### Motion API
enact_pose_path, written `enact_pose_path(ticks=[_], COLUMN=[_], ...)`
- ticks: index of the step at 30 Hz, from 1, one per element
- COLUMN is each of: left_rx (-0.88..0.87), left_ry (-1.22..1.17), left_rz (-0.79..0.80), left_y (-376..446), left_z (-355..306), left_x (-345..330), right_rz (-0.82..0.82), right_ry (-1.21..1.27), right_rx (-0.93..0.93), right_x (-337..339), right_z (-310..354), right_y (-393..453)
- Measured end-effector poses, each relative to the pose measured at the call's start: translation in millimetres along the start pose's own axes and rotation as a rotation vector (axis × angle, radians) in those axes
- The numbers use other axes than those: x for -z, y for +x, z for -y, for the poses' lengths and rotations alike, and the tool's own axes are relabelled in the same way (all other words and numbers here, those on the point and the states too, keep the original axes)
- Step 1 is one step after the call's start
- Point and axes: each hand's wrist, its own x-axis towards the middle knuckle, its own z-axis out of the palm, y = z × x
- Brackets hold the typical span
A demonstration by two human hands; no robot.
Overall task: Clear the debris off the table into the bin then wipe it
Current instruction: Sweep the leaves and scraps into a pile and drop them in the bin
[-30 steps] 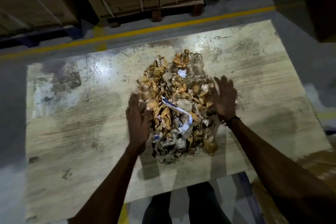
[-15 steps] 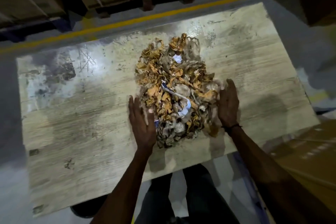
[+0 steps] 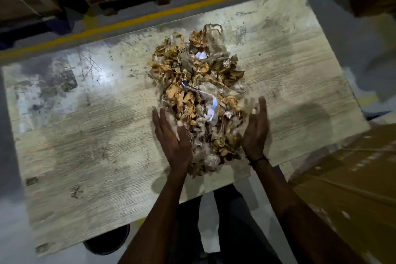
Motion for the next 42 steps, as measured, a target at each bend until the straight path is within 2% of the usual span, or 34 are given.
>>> enact_pose_path(ticks=[3,10,14,18,21,25,28,32,35,38,42], left_rx=[0.011,-0.046,-0.065,-0.045,-0.014,-0.030,-0.044,-0.019,-0.001,-0.073,-0.110], left_ry=[0.013,0.273,0.246,0.172,0.220,0.413,0.459,0.317,0.190,0.117,0.062], left_rz=[-0.005,0.132,0.078,0.034,0.013,0.085,0.101,0.056,0.008,0.004,0.022], left_y=[-32,-53,-22,-11,-24,-39,-31,-11,-4,-7,-11], left_z=[13,16,9,9,23,36,24,12,25,42,46], left_x=[15,-27,-37,-20,-1,-7,-25,-30,-12,11,14], right_rz=[-0.043,-0.069,-0.156,-0.184,-0.228,-0.182,-0.199,-0.172,-0.118,-0.009,0.129], right_ry=[-0.027,-0.109,-0.077,-0.021,-0.054,-0.155,-0.216,-0.112,-0.127,-0.246,-0.523], right_rx=[-0.086,0.045,-0.018,-0.008,-0.046,-0.028,-0.012,-0.019,0.013,0.010,0.105], right_x=[12,-47,-69,-58,-49,-63,-81,-78,-57,-38,-37], right_z=[-19,-6,5,3,-3,-2,6,9,4,-6,-10], right_y=[-32,-79,-59,-53,-75,-91,-77,-57,-61,-91,-140])
